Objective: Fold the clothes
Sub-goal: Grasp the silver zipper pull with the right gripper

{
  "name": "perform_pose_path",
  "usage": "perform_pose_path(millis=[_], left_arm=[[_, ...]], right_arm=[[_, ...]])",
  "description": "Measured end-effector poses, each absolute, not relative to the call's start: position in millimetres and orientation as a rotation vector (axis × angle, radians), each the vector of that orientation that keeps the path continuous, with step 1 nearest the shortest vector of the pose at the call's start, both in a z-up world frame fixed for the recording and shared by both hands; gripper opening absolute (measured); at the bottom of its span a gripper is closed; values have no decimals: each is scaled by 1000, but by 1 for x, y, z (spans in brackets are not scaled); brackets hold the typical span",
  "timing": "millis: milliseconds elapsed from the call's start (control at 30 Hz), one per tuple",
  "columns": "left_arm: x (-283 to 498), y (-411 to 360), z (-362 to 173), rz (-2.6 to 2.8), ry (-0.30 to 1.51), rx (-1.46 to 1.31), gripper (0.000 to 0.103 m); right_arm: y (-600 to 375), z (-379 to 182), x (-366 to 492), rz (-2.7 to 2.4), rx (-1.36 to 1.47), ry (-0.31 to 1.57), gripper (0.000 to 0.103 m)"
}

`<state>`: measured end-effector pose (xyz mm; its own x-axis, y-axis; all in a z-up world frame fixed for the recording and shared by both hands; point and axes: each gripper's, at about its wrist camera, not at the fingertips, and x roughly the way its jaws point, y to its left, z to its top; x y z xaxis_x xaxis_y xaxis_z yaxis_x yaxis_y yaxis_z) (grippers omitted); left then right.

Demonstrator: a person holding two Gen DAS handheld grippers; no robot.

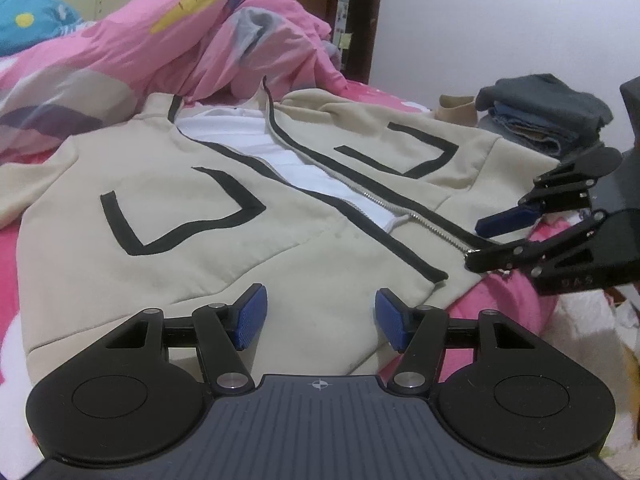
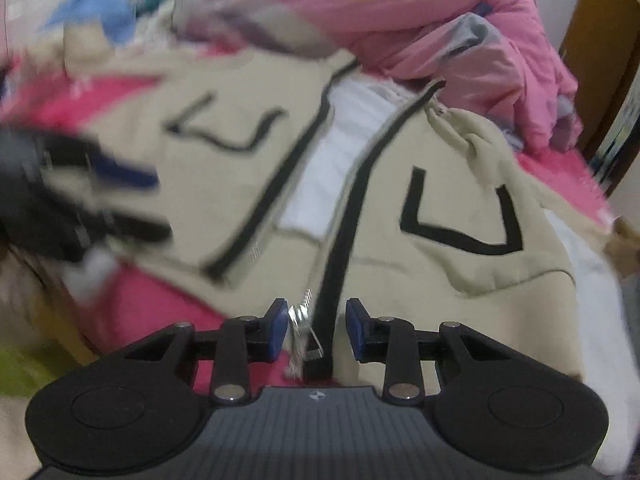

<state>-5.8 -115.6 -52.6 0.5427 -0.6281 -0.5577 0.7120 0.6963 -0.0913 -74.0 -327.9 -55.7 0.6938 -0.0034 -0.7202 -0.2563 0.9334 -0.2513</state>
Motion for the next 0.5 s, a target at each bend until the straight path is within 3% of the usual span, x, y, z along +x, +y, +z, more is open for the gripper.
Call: perform_pose_path(millis=[233, 500], left_arm=[[-7, -114, -54, -797, 589, 151, 61], [-8, -112, -56, -801, 580, 150, 61]], right_arm=[[-320, -58, -73, 123, -345, 808, 25], [-372, -33, -64, 137, 82, 776, 19]])
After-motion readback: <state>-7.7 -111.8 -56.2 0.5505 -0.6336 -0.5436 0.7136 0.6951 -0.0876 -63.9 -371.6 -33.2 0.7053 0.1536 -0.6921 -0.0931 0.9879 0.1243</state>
